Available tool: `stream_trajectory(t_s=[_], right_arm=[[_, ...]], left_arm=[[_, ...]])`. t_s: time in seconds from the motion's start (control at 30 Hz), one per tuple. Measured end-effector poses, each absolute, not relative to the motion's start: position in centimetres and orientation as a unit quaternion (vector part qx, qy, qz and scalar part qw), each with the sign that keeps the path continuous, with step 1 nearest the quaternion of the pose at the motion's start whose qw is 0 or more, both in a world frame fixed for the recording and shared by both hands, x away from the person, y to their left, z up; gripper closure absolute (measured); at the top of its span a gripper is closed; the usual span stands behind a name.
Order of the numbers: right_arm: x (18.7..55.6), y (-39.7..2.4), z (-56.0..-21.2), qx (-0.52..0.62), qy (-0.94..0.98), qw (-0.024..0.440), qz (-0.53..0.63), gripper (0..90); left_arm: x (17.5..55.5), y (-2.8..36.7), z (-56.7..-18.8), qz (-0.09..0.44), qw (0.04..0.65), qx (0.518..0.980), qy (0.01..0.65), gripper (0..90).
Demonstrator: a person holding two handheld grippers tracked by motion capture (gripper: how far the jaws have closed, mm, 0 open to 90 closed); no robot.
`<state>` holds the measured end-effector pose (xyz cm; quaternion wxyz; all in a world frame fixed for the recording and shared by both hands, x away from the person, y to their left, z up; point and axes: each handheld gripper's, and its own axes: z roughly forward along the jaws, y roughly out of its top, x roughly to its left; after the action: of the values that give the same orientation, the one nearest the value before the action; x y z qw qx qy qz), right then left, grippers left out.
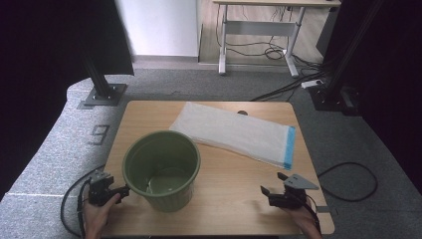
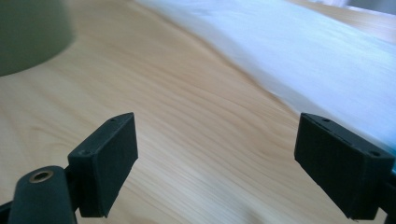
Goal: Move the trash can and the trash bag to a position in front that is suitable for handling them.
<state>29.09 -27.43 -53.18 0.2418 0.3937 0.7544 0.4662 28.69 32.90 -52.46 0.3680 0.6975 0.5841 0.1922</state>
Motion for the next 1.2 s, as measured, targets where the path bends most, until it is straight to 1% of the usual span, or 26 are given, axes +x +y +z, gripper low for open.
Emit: stream_trajectory(t_s=[0.07, 0.1, 0.13, 0.2, 0.33, 0.47, 0.7, 0.83, 0.97, 1.13, 1.2], right_arm=[[29.2, -28.8, -53.7, 0.41, 0.749, 0.246, 0.458, 13.2], [29.2, -28.8, -53.7, 0.41, 0.749, 0.246, 0.458, 13.2], [29.3, -29.7, -54.4, 0.428, 0.746, 0.257, 0.441, 13.8], [29.3, -30.1, -54.6, 0.438, 0.742, 0.263, 0.434, 14.1], [29.3, -31.0, -54.2, 0.459, 0.723, 0.272, 0.438, 14.2], [29.7, -31.0, -53.9, 0.459, 0.72, 0.278, 0.44, 14.2], [30.8, -30.4, -54.0, 0.446, 0.729, 0.271, 0.442, 14.3], [31.3, -30.1, -53.7, 0.441, 0.729, 0.274, 0.447, 14.4], [31.9, -29.8, -53.5, 0.442, 0.724, 0.274, 0.453, 14.9], [32.0, -29.2, -53.5, 0.433, 0.733, 0.272, 0.449, 15.4], [31.9, -29.1, -53.5, 0.432, 0.734, 0.273, 0.449, 15.4]], left_arm=[[28.4, 32.8, -52.3, 0.193, 0.375, 0.697, 0.58, 13.9], [28.4, 32.8, -52.3, 0.193, 0.375, 0.697, 0.58, 13.8], [28.4, 32.7, -52.3, 0.192, 0.379, 0.698, 0.577, 13.7], [28.2, 32.6, -52.1, 0.193, 0.383, 0.701, 0.57, 13.6], [27.5, 32.4, -51.6, 0.197, 0.402, 0.707, 0.548, 13.9], [26.8, 32.3, -51.3, 0.194, 0.416, 0.71, 0.534, 13.9], [24.8, 31.7, -50.5, 0.191, 0.434, 0.727, 0.496, 13.7], [23.8, 31.1, -50.2, 0.186, 0.45, 0.735, 0.472, 12.2], [23.2, 30.1, -50.0, 0.166, 0.477, 0.753, 0.422, 12.0], [23.2, 28.7, -49.8, 0.152, 0.484, 0.771, 0.385, 9.9], [23.5, 28.1, -49.7, 0.144, 0.486, 0.776, 0.375, 7.9]])
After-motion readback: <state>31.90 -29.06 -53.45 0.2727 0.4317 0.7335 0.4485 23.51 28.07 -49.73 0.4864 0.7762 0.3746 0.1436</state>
